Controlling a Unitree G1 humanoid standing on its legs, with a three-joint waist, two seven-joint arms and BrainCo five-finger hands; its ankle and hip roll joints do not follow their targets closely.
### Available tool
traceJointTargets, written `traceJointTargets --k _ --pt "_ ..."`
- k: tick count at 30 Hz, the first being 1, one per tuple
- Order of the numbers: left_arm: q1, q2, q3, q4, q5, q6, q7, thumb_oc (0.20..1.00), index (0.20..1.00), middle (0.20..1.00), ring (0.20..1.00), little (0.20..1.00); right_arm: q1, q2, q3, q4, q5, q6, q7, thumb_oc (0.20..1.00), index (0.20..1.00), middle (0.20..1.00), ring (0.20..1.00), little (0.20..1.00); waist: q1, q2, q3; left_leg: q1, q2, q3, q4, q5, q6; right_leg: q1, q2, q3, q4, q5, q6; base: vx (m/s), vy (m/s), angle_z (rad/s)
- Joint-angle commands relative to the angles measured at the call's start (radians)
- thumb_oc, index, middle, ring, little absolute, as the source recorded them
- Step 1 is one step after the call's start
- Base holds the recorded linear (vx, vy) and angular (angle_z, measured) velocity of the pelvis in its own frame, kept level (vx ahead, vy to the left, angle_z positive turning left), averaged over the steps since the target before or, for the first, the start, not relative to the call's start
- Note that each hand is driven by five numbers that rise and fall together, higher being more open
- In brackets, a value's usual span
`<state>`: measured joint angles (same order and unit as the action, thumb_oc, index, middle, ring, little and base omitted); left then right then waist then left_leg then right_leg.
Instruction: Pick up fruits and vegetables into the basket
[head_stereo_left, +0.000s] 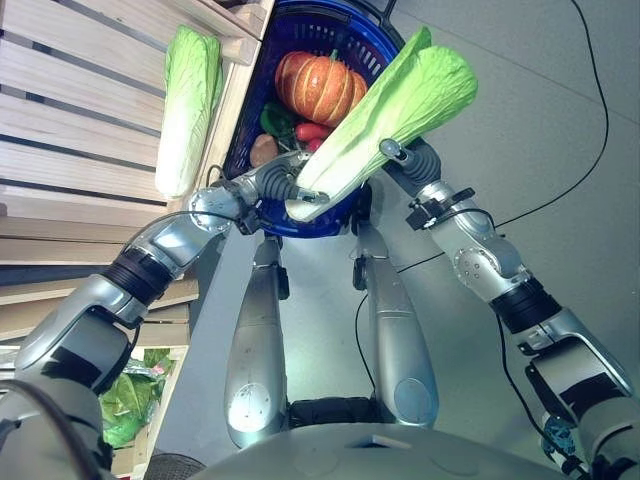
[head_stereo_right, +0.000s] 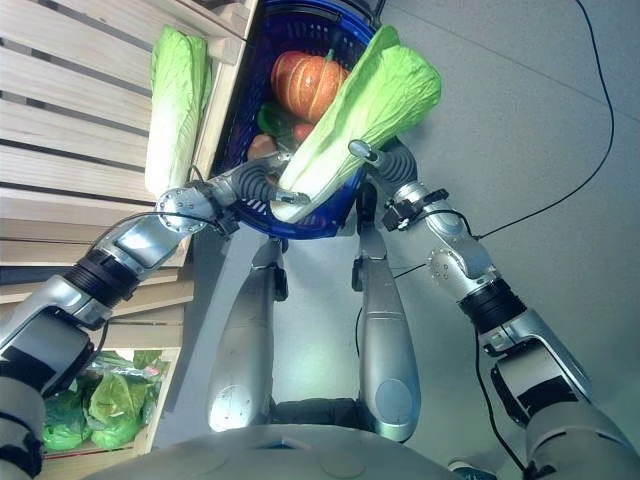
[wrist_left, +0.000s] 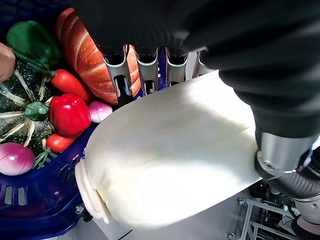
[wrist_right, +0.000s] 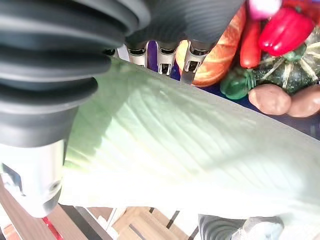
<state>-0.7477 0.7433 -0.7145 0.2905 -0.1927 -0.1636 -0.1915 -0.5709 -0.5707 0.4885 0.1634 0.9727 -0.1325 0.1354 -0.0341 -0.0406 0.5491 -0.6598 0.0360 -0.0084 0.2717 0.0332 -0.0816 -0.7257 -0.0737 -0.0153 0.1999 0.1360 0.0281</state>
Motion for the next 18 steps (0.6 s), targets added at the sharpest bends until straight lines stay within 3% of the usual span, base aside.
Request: traceJointTargets --k 1,11,12,13,14,18 --pt "0.018 0.015 -0.006 -0.107 0.048 -0.014 -0.009 0.2 0.2 0.2 0.2 0.2 -0.021 -0.027 0.024 -0.13 0.041 -0.036 0.061 1.0 1.0 1.0 1.0 1.0 -0.008 0.017 -0.029 0.009 -0.034 0.039 -0.07 0.02 0.024 0.064 0.04 -0.069 0.069 -0.112 0.06 0.0 0.0 0.0" --pt "0.009 0.033 -0.024 -0.113 0.112 0.027 -0.036 0.2 0.2 0.2 0.2 0.2 -0.014 -0.022 0.017 -0.17 0.106 -0.069 0.096 1.0 1.0 1.0 1.0 1.0 -0.007 0.013 -0.029 0.012 -0.034 0.038 -0.074 0.02 0.024 0.067 0.039 -0.073 0.064 -0.11 0.063 0.0 0.0 0.0" --pt "0.006 0.036 -0.029 -0.114 0.116 0.034 -0.042 0.2 0.2 0.2 0.2 0.2 -0.013 -0.02 0.015 -0.178 0.109 -0.084 0.098 0.959 0.959 0.959 0.959 0.959 -0.007 0.013 -0.029 0.013 -0.034 0.038 -0.078 0.022 0.024 0.069 0.039 -0.072 0.06 -0.109 0.063 0.0 0.0 0.0" --pt "0.005 0.034 -0.031 -0.117 0.12 0.038 -0.044 0.2 0.2 0.2 0.2 0.2 -0.015 -0.019 0.016 -0.182 0.113 -0.099 0.094 0.485 0.485 0.485 0.485 0.485 -0.007 0.013 -0.029 0.013 -0.033 0.038 -0.078 0.022 0.023 0.068 0.039 -0.072 0.059 -0.108 0.064 0.0 0.0 0.0" --pt "0.005 0.034 -0.032 -0.117 0.12 0.038 -0.044 0.2 0.2 0.2 0.2 0.2 -0.015 -0.019 0.016 -0.183 0.116 -0.103 0.094 0.2 0.2 0.2 0.2 0.2 -0.008 0.013 -0.029 0.012 -0.033 0.038 -0.079 0.022 0.023 0.068 0.039 -0.073 0.059 -0.108 0.064 0.0 0.0 0.0" --pt "-0.002 0.023 -0.041 -0.124 0.125 0.048 -0.035 0.2 0.2 0.2 0.2 0.2 -0.016 -0.004 0.018 -0.185 0.099 -0.11 0.092 0.2 0.2 0.2 0.2 0.2 -0.01 0.015 -0.029 0.009 -0.033 0.039 -0.081 0.022 0.024 0.064 0.038 -0.071 0.055 -0.106 0.064 0.0 0.0 0.0"
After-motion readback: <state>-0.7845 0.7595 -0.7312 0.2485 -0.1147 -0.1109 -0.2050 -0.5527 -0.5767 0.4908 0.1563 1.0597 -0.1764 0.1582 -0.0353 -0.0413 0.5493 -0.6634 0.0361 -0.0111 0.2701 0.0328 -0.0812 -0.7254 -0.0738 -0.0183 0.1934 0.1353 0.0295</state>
